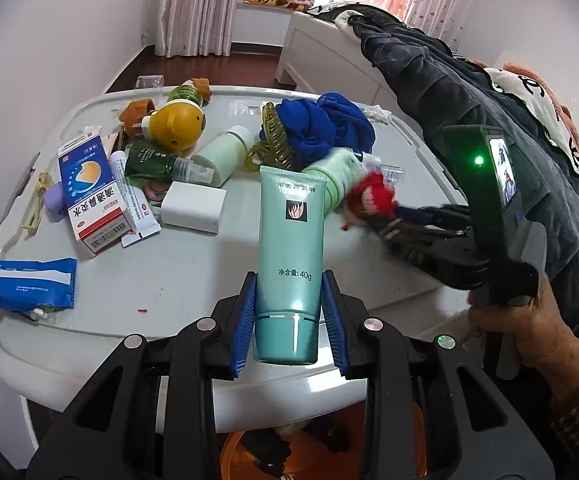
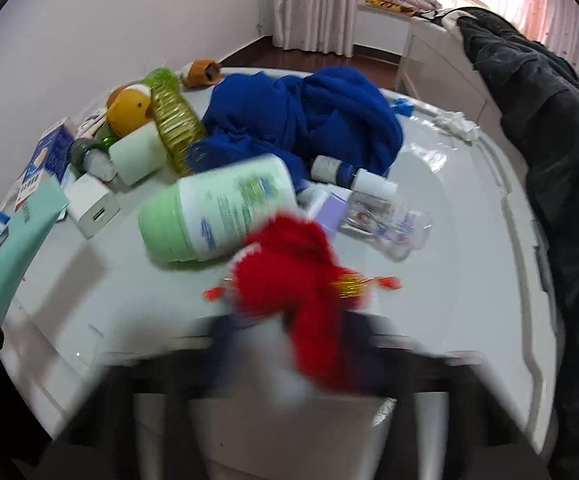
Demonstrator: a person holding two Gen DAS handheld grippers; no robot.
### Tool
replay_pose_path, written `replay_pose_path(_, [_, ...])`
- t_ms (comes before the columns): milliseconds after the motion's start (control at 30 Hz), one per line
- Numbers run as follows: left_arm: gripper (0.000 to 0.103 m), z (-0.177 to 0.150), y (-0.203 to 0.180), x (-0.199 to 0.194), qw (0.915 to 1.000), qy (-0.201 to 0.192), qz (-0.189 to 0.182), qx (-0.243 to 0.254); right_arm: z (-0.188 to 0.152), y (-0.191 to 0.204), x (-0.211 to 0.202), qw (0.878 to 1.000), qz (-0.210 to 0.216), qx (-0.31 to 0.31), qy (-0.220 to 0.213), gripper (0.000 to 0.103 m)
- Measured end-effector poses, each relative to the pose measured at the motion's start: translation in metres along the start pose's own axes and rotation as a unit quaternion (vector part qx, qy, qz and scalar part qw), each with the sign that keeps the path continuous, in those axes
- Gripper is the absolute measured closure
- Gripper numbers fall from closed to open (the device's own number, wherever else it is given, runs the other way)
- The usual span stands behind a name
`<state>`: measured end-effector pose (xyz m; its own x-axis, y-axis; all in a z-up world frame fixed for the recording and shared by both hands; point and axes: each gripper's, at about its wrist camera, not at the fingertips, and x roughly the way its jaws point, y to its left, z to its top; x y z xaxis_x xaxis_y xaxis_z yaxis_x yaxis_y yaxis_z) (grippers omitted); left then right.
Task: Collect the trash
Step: 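Drop the teal tube and red ornament into the orange bucket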
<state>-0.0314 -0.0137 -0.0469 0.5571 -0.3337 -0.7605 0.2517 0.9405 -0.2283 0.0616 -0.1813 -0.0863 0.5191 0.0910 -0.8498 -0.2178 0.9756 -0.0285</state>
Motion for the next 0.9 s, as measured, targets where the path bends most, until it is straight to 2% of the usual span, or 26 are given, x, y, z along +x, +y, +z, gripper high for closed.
replay_pose_path(233, [0.072, 0.000, -0.002, -0.002, 1.0000, -0.005, -0.002, 0.004, -0.009, -0.007, -0.022, 0.999, 0.026, 0.016, -0.022, 0.088])
replay_pose_path(600, [0.072, -0.003, -0.014, -0.021, 0.9995, -0.018, -0.015, 0.020, -0.021, 0.001, -0.118, 0.994, 0.039, -0.010, -0.105, 0.088])
replay_pose_path(767, [0.072, -0.017, -0.025, -0.047, 0.9990, -0.025, -0.019, 0.033, -0.043, 0.007, -0.157, 0.991, 0.051, -0.008, -0.125, 0.088])
replay_pose_path(900, [0.072, -0.039, -0.032, -0.061, 0.9989, -0.004, -0.029, 0.038, -0.070, 0.013, -0.182, 0.990, 0.069, -0.003, -0.121, 0.088])
